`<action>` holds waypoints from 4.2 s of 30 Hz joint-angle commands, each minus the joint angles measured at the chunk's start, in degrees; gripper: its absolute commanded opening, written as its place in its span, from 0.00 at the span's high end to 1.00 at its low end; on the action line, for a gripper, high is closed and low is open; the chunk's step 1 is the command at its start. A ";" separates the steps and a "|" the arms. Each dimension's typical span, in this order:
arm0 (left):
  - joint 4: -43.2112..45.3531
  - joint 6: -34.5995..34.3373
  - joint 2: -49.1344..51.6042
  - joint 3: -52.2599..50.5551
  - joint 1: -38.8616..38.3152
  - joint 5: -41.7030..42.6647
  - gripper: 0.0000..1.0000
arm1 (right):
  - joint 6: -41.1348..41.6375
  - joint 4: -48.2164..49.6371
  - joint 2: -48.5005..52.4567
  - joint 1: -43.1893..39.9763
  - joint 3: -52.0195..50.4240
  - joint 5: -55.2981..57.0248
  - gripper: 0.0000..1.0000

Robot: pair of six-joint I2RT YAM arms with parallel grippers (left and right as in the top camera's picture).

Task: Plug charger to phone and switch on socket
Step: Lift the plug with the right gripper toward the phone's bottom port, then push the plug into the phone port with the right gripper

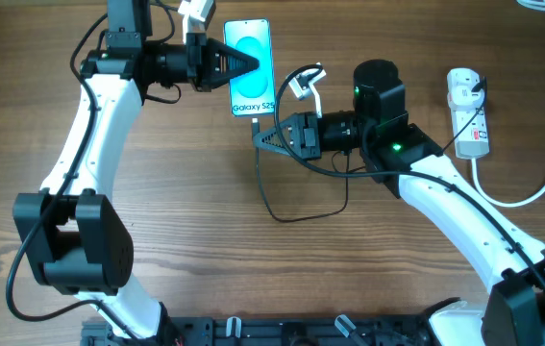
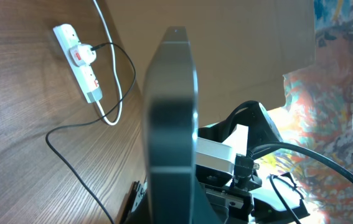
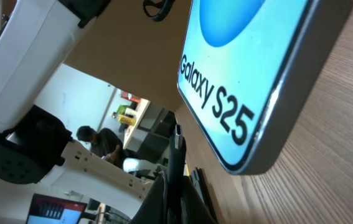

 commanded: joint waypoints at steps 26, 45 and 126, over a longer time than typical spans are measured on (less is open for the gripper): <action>3.32 -5.25 -1.29 0.68 0.00 1.84 0.96 | 2.91 2.95 1.95 -1.33 -0.07 -2.84 0.96; 4.55 -5.22 -1.29 0.68 -0.04 1.81 0.96 | 10.54 14.40 5.05 -2.75 -2.03 -8.94 0.96; 4.09 -6.64 -1.29 0.68 -4.24 1.81 0.96 | 10.58 15.58 5.57 -5.09 -2.05 -1.01 0.96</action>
